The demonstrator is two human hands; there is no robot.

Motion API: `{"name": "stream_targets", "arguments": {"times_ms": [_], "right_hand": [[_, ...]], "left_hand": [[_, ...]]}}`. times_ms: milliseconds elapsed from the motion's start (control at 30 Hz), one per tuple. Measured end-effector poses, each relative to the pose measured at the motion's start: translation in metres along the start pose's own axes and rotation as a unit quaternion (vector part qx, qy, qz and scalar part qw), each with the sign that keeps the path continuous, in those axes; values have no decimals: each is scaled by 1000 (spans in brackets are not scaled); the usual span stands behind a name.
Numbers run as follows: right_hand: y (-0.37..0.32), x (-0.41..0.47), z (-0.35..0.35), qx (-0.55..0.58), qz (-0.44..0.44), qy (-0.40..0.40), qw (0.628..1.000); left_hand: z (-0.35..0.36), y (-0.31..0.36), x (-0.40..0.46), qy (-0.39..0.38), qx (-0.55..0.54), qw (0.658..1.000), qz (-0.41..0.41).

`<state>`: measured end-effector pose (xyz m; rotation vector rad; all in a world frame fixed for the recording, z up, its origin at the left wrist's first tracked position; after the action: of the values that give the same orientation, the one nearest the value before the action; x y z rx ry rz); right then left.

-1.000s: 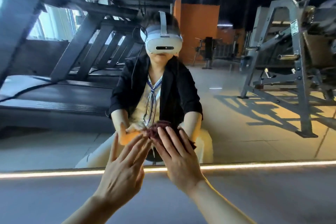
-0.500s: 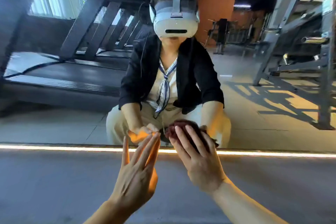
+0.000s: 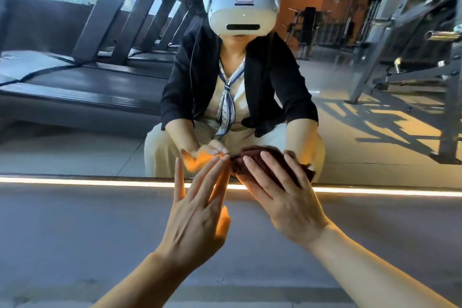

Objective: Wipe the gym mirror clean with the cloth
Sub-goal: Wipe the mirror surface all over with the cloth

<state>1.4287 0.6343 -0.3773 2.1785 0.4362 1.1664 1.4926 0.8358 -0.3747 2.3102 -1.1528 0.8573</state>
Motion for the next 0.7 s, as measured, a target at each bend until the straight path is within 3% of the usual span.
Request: {"name": "stream_targets", "arguments": {"times_ms": [67,233,300,433,500,700], "right_hand": [[8,10,-7,-5,10,13,1000],[24,34,-19,24,234,100,967],[12,27,-15,31,205,85,975],[-12,0,-1,22,24,-21,999],[-6,5,-6,16,15,-17,1000],[29,42,-26,30,249,91,964]], "left_hand": [[-1,1,2,9,-1,1000,0],[-1,5,7,19,-3,1000,6],[-3,7,9,34,-16,999,2],[-6,9,12,62,-36,997,9],[-6,8,12,70,-34,997,13],[-5,12,19,97,-33,995,-10]]}}
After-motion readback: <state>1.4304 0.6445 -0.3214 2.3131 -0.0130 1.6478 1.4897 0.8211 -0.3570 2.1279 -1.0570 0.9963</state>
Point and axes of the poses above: each hand's wrist, its own x-axis towards the middle knuckle, its own z-axis out of the palm, y = z × x, the point moved 1 cm from there along x, towards the middle knuckle, and after that the axes turned 5 degrees about -z, right-handed, at the moved point
